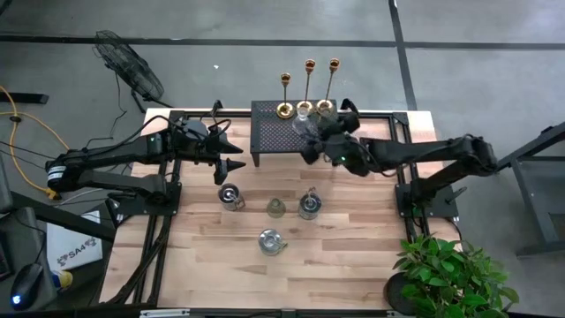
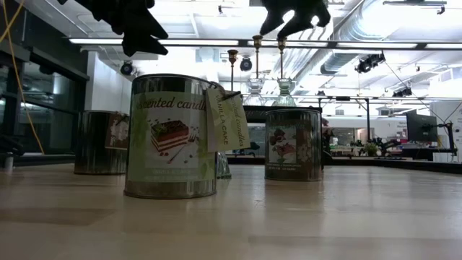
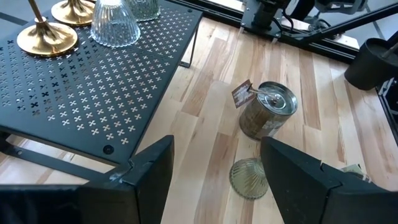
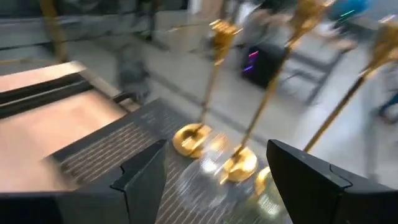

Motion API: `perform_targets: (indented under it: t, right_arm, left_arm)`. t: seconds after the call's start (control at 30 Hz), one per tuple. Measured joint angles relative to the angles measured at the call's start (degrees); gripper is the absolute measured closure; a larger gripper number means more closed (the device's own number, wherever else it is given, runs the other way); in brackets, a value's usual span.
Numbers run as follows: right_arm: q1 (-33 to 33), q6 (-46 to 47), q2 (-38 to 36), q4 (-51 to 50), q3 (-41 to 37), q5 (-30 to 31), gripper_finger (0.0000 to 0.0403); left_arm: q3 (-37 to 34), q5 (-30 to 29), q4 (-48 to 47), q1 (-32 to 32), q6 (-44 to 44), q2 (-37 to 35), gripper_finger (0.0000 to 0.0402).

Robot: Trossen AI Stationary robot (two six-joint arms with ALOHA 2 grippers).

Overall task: Pick & Place candle stick holders
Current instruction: Put the top right silver scented candle on the shelf

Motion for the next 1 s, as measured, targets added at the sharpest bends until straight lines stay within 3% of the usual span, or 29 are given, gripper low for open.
perform_targets:
  t: [0.2,0.47,0.73,1.0]
  right_arm:
    - [1.2,12.6,-3.5,-15.0,0.0,-17.6,0.0139]
    - [1.1,14.4,-1.3,-25.9,0.0,-35.5,0.0144]
    - [1.1,15.7,4.7,-31.7,0.0,-45.1,0.0166]
    - [1.2,17.1,12.1,-32.3,0.0,-48.5,0.0176]
  left_arm:
    - [0.0,0.0,0.0,0.0,0.0,0.0,0.0168]
    - [0.0,0.1,0.0,0.0,0.0,0.0,0.0168]
    - [0.0,0.1,0.0,0.0,0.0,0.0,0.0168]
    - [0.0,0.2,-0.3,0.0,0.0,0.0,0.0168]
